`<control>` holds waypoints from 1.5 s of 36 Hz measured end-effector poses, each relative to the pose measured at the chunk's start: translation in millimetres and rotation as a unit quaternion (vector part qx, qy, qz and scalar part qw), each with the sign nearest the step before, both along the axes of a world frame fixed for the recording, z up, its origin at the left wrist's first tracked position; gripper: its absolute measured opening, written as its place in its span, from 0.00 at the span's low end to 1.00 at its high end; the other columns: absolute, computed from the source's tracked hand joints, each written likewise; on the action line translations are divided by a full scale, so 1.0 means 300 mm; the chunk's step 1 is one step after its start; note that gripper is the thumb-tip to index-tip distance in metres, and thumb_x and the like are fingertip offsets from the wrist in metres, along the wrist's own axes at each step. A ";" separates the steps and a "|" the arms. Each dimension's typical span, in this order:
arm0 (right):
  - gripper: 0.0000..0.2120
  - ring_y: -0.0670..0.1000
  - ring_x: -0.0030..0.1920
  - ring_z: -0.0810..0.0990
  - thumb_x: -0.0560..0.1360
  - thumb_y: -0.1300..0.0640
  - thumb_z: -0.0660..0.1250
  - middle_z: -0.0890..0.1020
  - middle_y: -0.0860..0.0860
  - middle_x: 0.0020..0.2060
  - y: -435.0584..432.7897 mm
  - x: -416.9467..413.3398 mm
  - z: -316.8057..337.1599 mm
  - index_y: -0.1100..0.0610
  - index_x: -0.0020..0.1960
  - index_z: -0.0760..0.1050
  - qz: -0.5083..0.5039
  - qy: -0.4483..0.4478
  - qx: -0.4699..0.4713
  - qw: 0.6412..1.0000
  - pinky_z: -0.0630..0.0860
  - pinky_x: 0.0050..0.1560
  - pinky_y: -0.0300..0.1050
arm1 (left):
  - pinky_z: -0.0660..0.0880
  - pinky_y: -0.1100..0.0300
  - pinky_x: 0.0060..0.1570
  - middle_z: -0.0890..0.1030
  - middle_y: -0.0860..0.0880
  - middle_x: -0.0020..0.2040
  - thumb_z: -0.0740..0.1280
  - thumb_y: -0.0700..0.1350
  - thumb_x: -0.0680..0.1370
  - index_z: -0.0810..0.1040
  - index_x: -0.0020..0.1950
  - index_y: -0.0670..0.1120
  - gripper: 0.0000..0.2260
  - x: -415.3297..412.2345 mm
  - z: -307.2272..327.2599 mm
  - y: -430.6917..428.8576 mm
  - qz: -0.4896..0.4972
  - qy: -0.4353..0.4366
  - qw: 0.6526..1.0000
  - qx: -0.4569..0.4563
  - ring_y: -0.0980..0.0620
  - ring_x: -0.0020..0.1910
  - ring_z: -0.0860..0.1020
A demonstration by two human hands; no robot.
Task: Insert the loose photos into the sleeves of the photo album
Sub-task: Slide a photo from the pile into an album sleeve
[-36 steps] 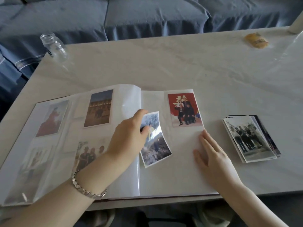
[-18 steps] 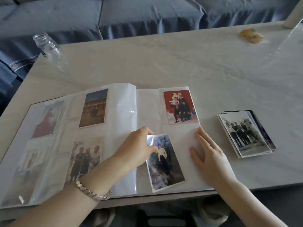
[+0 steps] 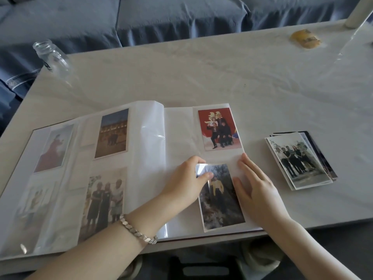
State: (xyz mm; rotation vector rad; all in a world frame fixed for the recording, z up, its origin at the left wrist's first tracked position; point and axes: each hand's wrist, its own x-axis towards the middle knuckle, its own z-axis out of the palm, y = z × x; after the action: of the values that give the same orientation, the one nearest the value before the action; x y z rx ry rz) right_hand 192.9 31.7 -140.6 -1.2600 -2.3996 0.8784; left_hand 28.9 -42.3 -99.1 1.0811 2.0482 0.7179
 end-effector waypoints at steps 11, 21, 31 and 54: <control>0.19 0.38 0.66 0.64 0.80 0.58 0.57 0.61 0.35 0.67 0.055 0.045 0.018 0.52 0.70 0.68 0.049 0.006 -0.034 0.998 0.57 0.65 0.31 | 0.81 0.56 0.41 0.81 0.48 0.39 0.66 0.38 0.76 0.73 0.55 0.50 0.11 -0.041 0.023 -0.048 0.072 -0.057 0.995 -0.040 0.52 0.34 0.82; 0.17 0.37 0.61 0.67 0.79 0.61 0.57 0.65 0.36 0.65 0.076 0.066 0.032 0.54 0.67 0.72 0.062 0.007 -0.032 0.998 0.56 0.53 0.14 | 0.80 0.61 0.37 0.82 0.46 0.38 0.66 0.36 0.76 0.75 0.52 0.49 0.09 -0.011 0.008 -0.005 0.079 -0.090 0.993 -0.008 0.53 0.31 0.82; 0.16 0.38 0.58 0.70 0.78 0.60 0.60 0.67 0.38 0.64 0.072 0.059 0.043 0.56 0.65 0.74 0.058 0.021 -0.024 0.998 0.59 0.50 0.14 | 0.78 0.66 0.32 0.82 0.46 0.40 0.68 0.36 0.75 0.71 0.53 0.48 0.12 0.019 0.012 0.018 0.122 -0.146 0.982 -0.006 0.54 0.31 0.81; 0.16 0.39 0.62 0.67 0.79 0.61 0.58 0.67 0.37 0.64 0.096 0.067 0.024 0.55 0.66 0.73 0.070 0.027 -0.030 0.997 0.59 0.51 0.14 | 0.75 0.70 0.31 0.82 0.51 0.37 0.70 0.37 0.74 0.70 0.55 0.47 0.14 0.045 -0.001 0.031 0.138 -0.117 0.983 0.003 0.55 0.31 0.80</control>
State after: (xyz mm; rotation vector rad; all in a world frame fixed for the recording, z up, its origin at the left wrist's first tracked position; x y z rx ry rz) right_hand 213.1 60.4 -133.4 -1.0838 -2.4589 1.0181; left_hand 42.4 -32.8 -99.3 0.6834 2.0102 0.9434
